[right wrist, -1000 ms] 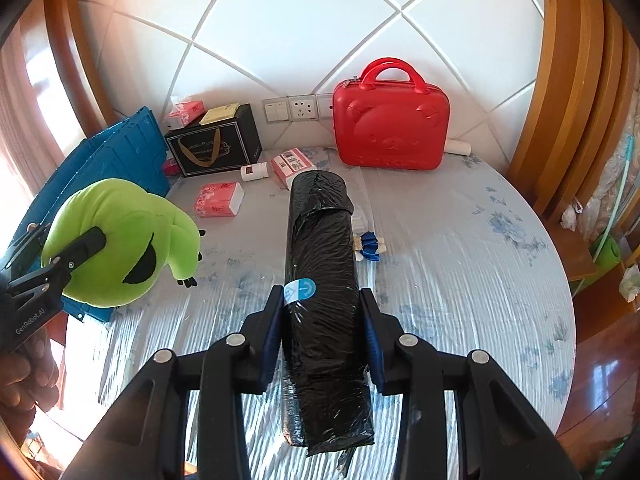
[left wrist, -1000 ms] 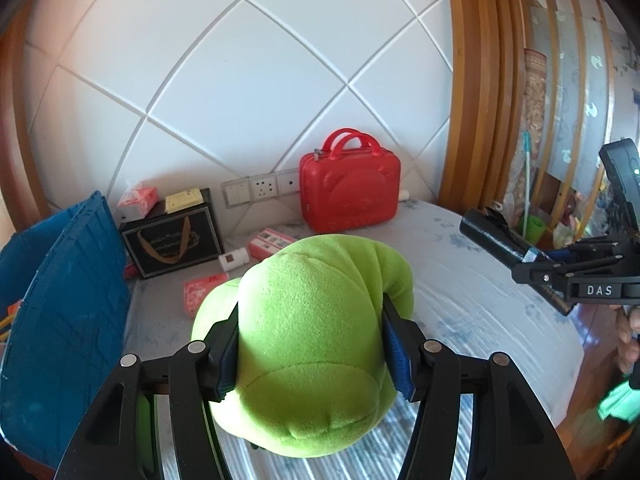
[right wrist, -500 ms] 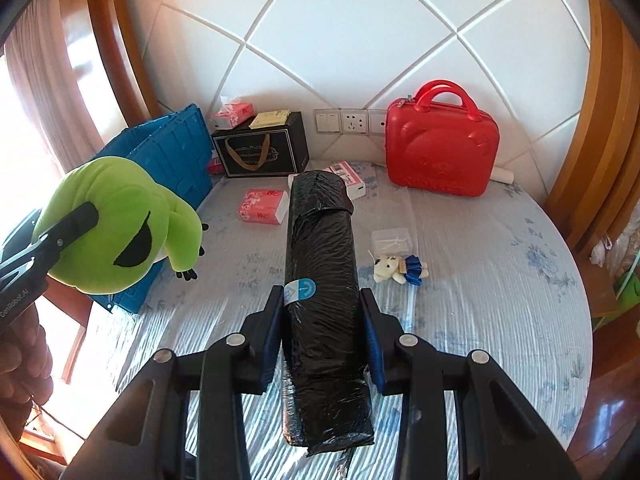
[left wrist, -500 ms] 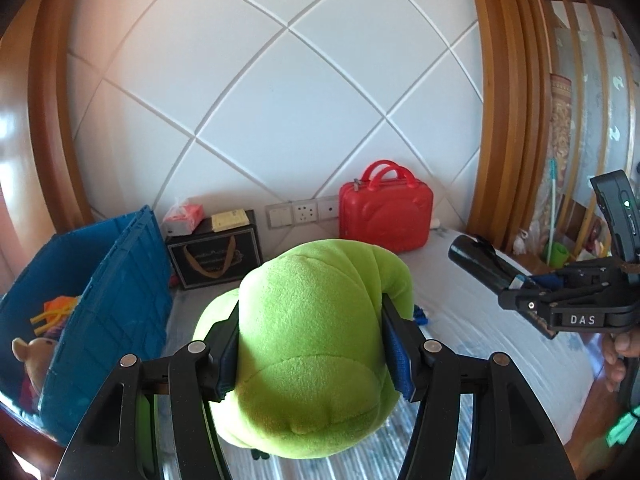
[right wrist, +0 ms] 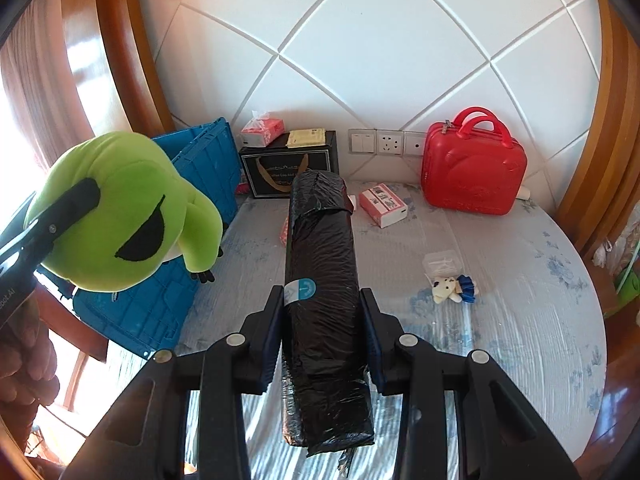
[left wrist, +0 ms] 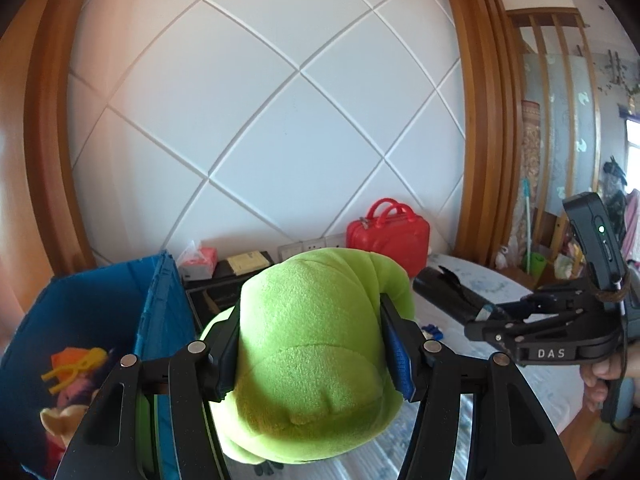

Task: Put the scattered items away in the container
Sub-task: 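Lift the frog plush and black rolled bag and carry both over the crate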

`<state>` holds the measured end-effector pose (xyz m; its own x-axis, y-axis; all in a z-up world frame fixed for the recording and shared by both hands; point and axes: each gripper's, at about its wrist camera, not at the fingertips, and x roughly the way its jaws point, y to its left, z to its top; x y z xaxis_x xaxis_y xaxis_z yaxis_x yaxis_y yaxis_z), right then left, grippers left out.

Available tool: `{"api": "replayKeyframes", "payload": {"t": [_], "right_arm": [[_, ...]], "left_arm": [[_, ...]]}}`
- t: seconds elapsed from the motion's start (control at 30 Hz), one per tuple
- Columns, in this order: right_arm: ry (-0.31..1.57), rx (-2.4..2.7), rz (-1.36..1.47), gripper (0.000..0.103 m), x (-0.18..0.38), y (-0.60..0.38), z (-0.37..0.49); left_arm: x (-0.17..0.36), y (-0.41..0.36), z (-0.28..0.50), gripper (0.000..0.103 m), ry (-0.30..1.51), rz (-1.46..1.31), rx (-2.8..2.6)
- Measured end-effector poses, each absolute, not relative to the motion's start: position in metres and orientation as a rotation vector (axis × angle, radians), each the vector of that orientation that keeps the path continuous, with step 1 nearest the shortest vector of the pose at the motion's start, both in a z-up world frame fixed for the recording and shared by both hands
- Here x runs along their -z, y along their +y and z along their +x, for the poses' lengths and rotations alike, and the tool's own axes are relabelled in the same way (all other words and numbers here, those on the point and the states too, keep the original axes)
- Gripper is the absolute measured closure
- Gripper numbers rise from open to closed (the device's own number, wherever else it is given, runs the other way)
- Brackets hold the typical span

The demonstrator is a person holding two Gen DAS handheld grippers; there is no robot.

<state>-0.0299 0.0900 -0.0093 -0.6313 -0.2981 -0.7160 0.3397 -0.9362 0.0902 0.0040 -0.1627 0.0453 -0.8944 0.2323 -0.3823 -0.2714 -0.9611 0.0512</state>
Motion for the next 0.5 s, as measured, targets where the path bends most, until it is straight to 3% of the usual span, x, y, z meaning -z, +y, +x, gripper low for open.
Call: {"api": "replayKeyframes", "payload": {"t": [0.5], "right_arm": [[0.131,2.432,1.045,0.068,-0.009,-0.086,-0.020]], "left_arm": [[-0.063,-0.324,0.003,0.044,0.089,-0.538,-2.966]]}}
